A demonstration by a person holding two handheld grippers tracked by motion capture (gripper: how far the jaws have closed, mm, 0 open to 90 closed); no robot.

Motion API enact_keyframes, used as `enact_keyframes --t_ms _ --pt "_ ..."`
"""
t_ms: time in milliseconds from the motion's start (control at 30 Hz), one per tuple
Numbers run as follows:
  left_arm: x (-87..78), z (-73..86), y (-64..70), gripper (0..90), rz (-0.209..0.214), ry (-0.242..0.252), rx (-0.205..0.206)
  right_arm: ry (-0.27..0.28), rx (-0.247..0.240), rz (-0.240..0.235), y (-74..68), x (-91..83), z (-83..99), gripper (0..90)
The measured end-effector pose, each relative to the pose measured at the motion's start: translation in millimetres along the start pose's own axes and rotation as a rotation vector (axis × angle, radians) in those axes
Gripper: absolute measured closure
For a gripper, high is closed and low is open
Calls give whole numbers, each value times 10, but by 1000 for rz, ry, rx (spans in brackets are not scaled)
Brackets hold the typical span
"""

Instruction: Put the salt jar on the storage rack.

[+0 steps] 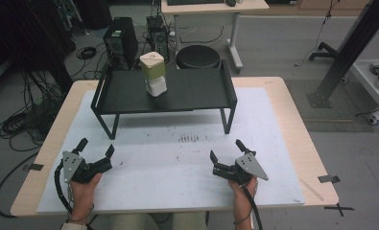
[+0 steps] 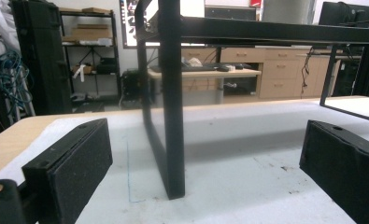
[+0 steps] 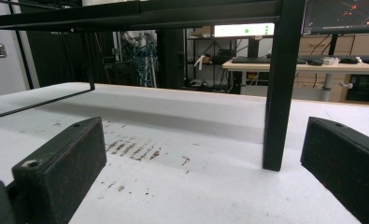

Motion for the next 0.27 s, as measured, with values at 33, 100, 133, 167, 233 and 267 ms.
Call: enact_keyframes --t_ms 33,100,133,167,233,267 --pt "0 0 0 28 0 0 0 2 -1 0 0 -1 -1 2" --pt "0 0 0 28 0 0 0 2 -2 0 -1 -2 -1 2" --pt "0 0 0 28 -1 0 0 3 -2 0 -2 -2 -1 2" --pt "0 0 0 28 -1 0 0 3 -2 0 -2 -2 -1 2" --pt "1 0 -1 28 -1 0 -1 3 -2 0 -2 -2 -1 2" --pt "1 0 -1 28 -1 0 -1 3 -2 0 -1 -2 -1 2"
Point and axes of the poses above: each handheld gripper's, and its own axes: x roughly forward along the jaws, z roughly out of its underside, y roughly to its right, the point moved 8 cm from there along x, roughly forward along the jaws, and after that the axes turned 9 degrees about z, right-handed, at the moved point
